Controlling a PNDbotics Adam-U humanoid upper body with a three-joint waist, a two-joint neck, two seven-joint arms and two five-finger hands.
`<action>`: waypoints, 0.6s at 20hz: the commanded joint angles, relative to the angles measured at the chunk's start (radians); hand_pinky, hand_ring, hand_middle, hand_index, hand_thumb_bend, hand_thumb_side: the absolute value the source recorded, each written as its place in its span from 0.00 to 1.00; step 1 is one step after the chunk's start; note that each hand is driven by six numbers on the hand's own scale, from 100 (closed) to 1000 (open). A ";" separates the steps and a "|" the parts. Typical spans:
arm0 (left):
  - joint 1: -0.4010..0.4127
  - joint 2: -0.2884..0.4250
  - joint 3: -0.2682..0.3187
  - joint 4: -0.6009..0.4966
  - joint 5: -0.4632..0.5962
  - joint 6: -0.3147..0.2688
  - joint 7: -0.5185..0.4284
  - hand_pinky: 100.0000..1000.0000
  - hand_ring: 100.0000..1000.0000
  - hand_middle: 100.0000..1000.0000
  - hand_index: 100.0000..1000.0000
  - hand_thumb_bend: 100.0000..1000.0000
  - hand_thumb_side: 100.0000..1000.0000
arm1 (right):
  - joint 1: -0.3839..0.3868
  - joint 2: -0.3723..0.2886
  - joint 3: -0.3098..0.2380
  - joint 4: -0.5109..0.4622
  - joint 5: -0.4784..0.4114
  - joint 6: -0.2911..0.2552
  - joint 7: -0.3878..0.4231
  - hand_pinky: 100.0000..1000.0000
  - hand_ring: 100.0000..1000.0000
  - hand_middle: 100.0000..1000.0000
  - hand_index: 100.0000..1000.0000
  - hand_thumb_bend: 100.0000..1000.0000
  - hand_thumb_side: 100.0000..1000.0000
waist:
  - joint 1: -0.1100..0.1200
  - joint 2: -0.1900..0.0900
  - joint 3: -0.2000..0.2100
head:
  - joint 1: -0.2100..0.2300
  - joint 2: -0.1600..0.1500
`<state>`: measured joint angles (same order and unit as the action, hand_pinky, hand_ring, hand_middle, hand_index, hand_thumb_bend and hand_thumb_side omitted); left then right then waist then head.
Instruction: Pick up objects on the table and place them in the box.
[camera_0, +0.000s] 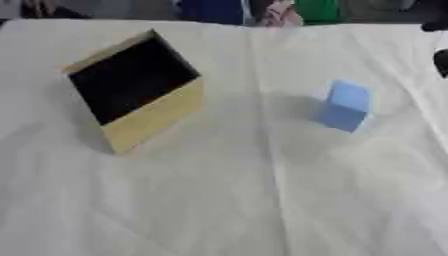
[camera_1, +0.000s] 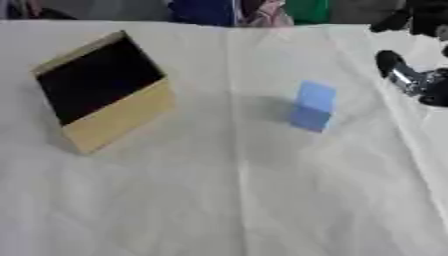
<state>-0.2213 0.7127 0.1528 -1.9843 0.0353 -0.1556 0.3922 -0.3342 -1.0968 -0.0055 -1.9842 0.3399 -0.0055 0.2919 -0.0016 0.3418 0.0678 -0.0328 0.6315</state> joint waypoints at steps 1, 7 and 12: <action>-0.006 0.031 0.018 -0.016 0.002 -0.002 0.005 0.64 0.61 0.62 0.87 0.00 0.96 | -0.006 -0.026 -0.015 -0.016 -0.005 0.001 0.004 0.82 0.87 0.83 0.92 0.00 0.99 | 0.002 -0.024 -0.001 | 0.001 0.000; -0.005 0.028 0.018 -0.016 0.005 -0.002 0.004 0.64 0.61 0.62 0.87 0.00 0.96 | -0.003 -0.023 -0.007 -0.016 -0.002 0.004 0.023 0.83 0.88 0.84 0.92 0.00 0.99 | 0.004 -0.030 0.001 | 0.021 0.031; -0.004 0.029 0.019 -0.016 0.005 -0.003 0.006 0.64 0.61 0.62 0.87 0.00 0.96 | -0.008 -0.029 0.000 -0.016 0.011 0.004 0.039 0.83 0.88 0.84 0.92 0.00 0.98 | 0.004 -0.033 0.003 | 0.023 0.032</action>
<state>-0.2206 0.7127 0.1542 -1.9843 0.0366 -0.1578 0.3944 -0.3335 -1.0963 0.0042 -1.9842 0.3425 -0.0002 0.3258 0.0012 0.3298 0.0694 -0.0118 0.6588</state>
